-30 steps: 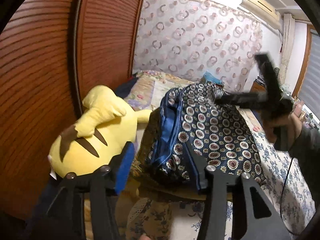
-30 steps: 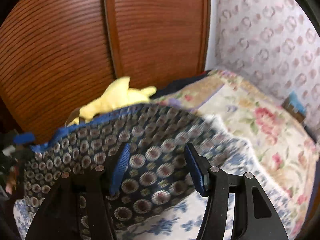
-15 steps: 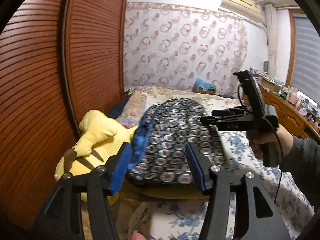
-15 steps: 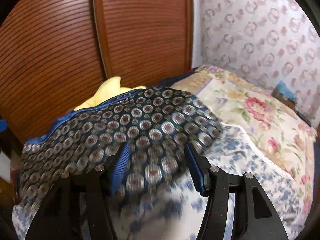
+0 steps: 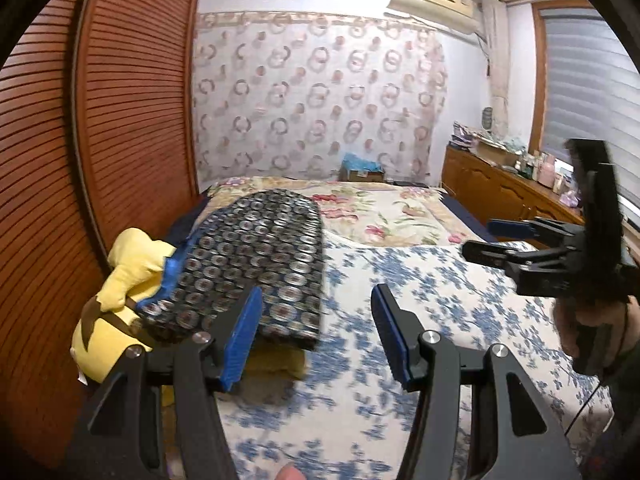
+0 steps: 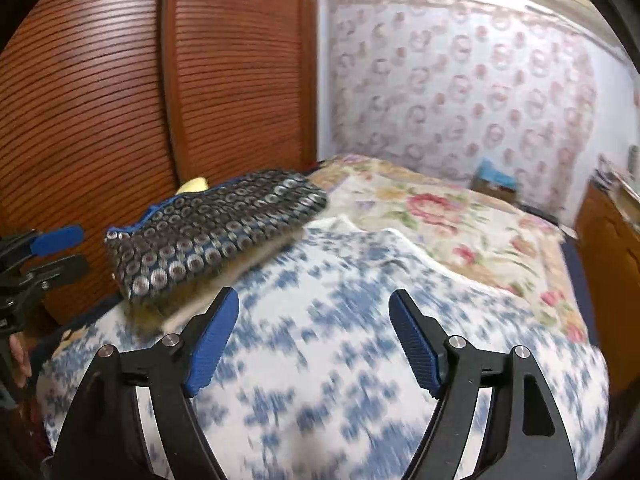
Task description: Fold small clothes
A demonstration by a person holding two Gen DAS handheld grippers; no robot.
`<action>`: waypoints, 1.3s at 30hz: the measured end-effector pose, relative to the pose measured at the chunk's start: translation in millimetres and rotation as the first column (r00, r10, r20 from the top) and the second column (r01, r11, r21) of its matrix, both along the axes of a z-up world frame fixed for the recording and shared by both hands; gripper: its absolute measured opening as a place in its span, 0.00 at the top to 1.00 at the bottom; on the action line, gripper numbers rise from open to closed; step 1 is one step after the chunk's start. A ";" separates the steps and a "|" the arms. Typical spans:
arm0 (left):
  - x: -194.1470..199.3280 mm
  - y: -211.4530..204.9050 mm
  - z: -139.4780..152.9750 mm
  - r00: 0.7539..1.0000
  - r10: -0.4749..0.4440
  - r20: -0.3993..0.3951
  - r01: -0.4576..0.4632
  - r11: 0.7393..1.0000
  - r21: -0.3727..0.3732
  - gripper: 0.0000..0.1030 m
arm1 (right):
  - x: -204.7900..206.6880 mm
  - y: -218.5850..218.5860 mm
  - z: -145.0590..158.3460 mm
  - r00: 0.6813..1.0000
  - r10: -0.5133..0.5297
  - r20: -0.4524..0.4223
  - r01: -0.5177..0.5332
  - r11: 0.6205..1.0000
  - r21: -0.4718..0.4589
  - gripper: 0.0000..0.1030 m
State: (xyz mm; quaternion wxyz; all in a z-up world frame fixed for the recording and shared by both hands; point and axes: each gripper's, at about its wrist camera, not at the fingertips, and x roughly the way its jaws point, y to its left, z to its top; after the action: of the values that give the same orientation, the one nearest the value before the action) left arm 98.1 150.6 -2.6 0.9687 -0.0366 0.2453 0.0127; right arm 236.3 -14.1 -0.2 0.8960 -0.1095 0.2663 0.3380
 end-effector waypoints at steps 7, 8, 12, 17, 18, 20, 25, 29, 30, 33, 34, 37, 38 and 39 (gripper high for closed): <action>-10.0 -42.7 1.0 0.999 -0.045 -0.008 0.045 0.999 0.012 0.46 | -56.7 -73.0 7.7 0.990 -0.127 0.053 0.124 0.990 0.064 0.23; -10.6 -49.2 3.3 0.999 -0.051 -0.007 0.051 0.999 0.015 0.46 | -63.4 -83.1 10.7 0.987 -0.149 0.057 0.145 0.987 0.077 0.23; -14.5 -71.9 13.6 0.998 -0.067 0.016 0.067 0.997 0.044 0.46 | -84.4 -113.3 20.1 0.972 -0.221 0.074 0.211 0.969 0.127 0.23; -20.1 -89.8 23.0 0.997 -0.066 0.036 0.063 0.996 0.064 0.46 | -102.4 -143.7 29.4 0.945 -0.313 0.092 0.296 0.942 0.161 0.23; -21.3 -91.8 24.2 0.996 -0.078 0.035 0.076 0.996 0.053 0.46 | -104.0 -146.4 30.0 0.942 -0.321 0.094 0.304 0.939 0.164 0.23; -21.6 -93.8 25.1 0.996 -0.087 0.037 0.085 0.996 0.039 0.46 | -108.1 -150.8 30.7 0.934 -0.341 0.106 0.321 0.933 0.164 0.23; -23.2 -99.6 27.4 0.996 -0.082 0.045 0.080 0.996 0.047 0.46 | -112.7 -157.3 31.8 0.925 -0.365 0.105 0.342 0.921 0.186 0.23; -24.7 -98.6 28.2 0.996 -0.077 0.052 0.074 0.996 0.052 0.45 | -115.3 -158.3 33.1 0.924 -0.367 0.109 0.343 0.920 0.190 0.23; -24.9 -98.4 28.4 0.996 -0.076 0.053 0.073 0.996 0.052 0.45 | -115.3 -158.7 34.0 0.923 -0.369 0.111 0.345 0.919 0.191 0.23; -25.4 -98.7 28.0 0.996 -0.074 0.053 0.072 0.996 0.053 0.45 | -117.6 -160.0 34.8 0.919 -0.378 0.114 0.352 0.915 0.196 0.23; -25.9 -98.9 28.3 0.996 -0.074 0.055 0.071 0.996 0.054 0.45 | -118.1 -160.0 35.4 0.918 -0.379 0.118 0.353 0.915 0.195 0.23; -26.6 -98.1 28.4 0.996 -0.072 0.058 0.069 0.996 0.054 0.45 | -119.0 -159.0 34.2 0.915 -0.387 0.115 0.361 0.912 0.194 0.23; -27.1 -98.5 28.8 0.996 -0.072 0.059 0.069 0.996 0.054 0.45 | -118.7 -159.3 34.3 0.914 -0.389 0.114 0.364 0.911 0.194 0.23; -27.6 -98.6 29.0 0.996 -0.072 0.061 0.069 0.996 0.055 0.45 | -119.0 -159.6 34.3 0.913 -0.390 0.115 0.365 0.911 0.195 0.23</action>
State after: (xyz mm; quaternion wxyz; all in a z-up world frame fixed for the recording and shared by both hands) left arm 70.5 52.0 26.4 0.9763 -0.0029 0.2157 -0.0162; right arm 117.3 -173.6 34.2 0.9681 -0.0049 0.1840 0.1701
